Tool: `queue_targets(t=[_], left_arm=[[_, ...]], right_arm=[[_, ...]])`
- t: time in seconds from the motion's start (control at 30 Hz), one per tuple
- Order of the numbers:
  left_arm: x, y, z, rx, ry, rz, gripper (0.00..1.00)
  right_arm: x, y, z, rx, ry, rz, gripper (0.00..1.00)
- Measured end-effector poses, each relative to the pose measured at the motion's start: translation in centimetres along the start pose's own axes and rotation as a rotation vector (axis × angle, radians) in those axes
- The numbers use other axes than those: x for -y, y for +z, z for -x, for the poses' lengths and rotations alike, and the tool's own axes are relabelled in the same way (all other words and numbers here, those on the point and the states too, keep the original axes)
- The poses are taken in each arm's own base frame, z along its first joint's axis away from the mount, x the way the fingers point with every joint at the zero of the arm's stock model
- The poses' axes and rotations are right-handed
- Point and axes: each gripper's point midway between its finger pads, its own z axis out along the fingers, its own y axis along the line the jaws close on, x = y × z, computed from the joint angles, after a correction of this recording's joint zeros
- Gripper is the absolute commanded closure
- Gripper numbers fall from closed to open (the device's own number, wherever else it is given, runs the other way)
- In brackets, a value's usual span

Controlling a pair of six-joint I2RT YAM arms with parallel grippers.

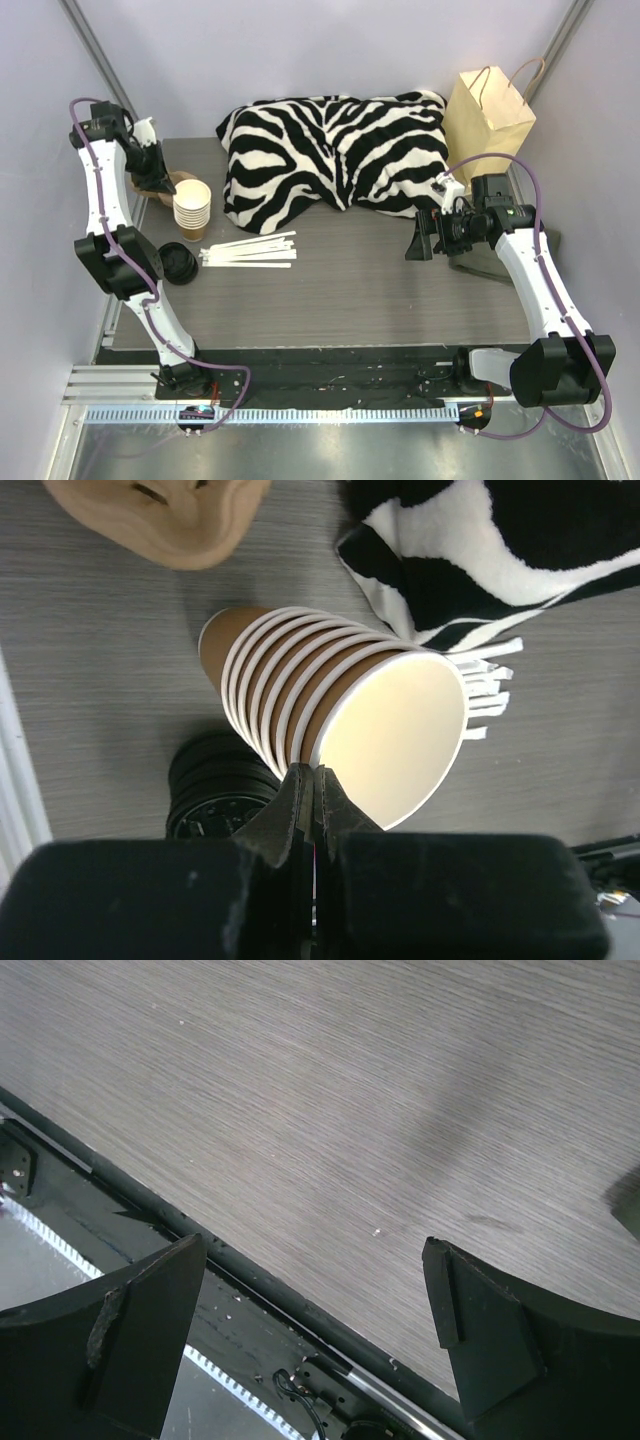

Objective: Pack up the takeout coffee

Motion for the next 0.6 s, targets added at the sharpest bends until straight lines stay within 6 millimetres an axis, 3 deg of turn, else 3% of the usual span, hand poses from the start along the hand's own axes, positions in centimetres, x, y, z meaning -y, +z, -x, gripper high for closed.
queue_targets(t=[0.1, 0.2, 0.4, 0.5, 0.6], left_arm=[[0.4, 0.4, -0.4, -0.017, -0.019, -0.04, 1.0], [0.7, 0.4, -0.3, -0.011, -0.032, -0.08, 1.0], [1.1, 0.3, -0.4, -0.009, -0.063, -0.152, 1.0], [1.1, 0.8, -1.1, -0.032, -0.088, -0.185, 1.0], [1.2, 0.9, -1.5, -0.04, -0.113, -0.225, 1.0]], right_arm=[[-0.7, 0.1, 0.3, 0.004, 0.007, 0.04, 0.0], [-2.3, 0.5, 2.0, 0.032, 0.004, 0.104, 0.0], [-9.1, 3.7, 9.5, 0.108, -0.09, 0.28, 0.02], [-13.1, 6.7, 14.3, 0.183, -0.117, 0.365, 0.09], [-16.0, 9.2, 15.8, 0.197, -0.095, 0.42, 0.2]])
